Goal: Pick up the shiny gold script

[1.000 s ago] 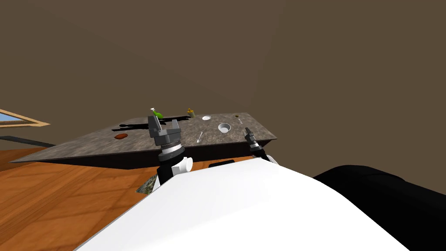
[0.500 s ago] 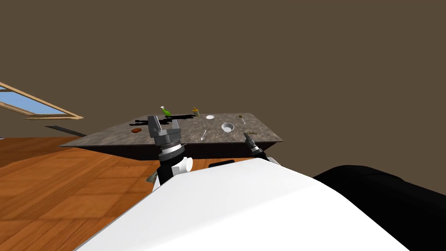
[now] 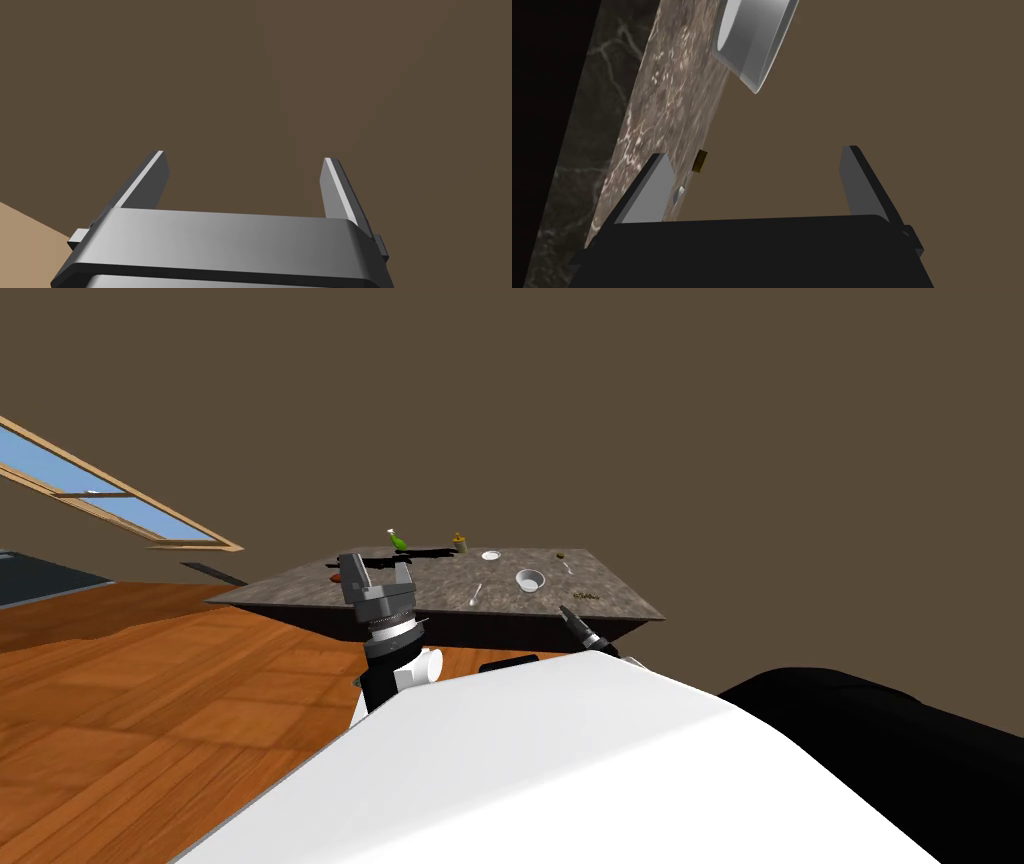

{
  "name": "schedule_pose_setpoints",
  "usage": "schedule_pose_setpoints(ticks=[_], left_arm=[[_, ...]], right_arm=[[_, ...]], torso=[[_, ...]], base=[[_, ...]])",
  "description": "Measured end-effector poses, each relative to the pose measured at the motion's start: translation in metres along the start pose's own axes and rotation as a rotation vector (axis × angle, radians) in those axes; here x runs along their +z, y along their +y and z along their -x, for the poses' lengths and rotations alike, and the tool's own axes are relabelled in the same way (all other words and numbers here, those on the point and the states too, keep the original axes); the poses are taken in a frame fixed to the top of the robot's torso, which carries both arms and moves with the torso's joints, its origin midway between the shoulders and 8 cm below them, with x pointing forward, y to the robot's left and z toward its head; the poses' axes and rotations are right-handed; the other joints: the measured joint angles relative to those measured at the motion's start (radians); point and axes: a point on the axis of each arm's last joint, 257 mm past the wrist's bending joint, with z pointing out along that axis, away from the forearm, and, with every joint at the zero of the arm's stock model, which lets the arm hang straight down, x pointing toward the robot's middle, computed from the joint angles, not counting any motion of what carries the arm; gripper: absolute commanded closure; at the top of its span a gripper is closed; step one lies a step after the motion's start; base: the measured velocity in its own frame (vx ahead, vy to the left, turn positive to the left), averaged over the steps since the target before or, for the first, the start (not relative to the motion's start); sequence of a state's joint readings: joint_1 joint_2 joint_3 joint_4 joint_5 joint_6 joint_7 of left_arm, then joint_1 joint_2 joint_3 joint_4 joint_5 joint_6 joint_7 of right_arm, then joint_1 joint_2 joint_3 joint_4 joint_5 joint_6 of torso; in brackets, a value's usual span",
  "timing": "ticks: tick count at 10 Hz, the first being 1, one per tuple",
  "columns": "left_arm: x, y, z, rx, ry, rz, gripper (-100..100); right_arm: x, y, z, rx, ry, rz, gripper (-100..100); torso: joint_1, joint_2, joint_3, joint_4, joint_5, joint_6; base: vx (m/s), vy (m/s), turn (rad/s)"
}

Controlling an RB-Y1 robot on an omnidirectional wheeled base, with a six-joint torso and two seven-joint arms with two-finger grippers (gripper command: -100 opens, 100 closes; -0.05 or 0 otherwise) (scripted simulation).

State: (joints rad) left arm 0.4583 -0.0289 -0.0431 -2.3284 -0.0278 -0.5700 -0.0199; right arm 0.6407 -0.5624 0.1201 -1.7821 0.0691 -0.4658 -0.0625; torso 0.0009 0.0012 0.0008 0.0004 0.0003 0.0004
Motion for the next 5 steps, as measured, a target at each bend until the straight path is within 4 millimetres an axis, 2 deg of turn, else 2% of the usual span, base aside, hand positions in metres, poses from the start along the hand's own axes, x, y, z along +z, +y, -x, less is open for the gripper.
schedule_pose_setpoints(ticks=[5], left_arm=[[0.000, 0.000, 0.000, 0.000, 0.000, 0.000, 0]], right_arm=[[-0.044, -0.070, -0.019, -0.075, 0.137, -0.163, -100]], torso=[[0.001, 0.000, 0.000, 0.000, 0.000, -0.001]], base=[[-0.015, 0.029, 0.144]])
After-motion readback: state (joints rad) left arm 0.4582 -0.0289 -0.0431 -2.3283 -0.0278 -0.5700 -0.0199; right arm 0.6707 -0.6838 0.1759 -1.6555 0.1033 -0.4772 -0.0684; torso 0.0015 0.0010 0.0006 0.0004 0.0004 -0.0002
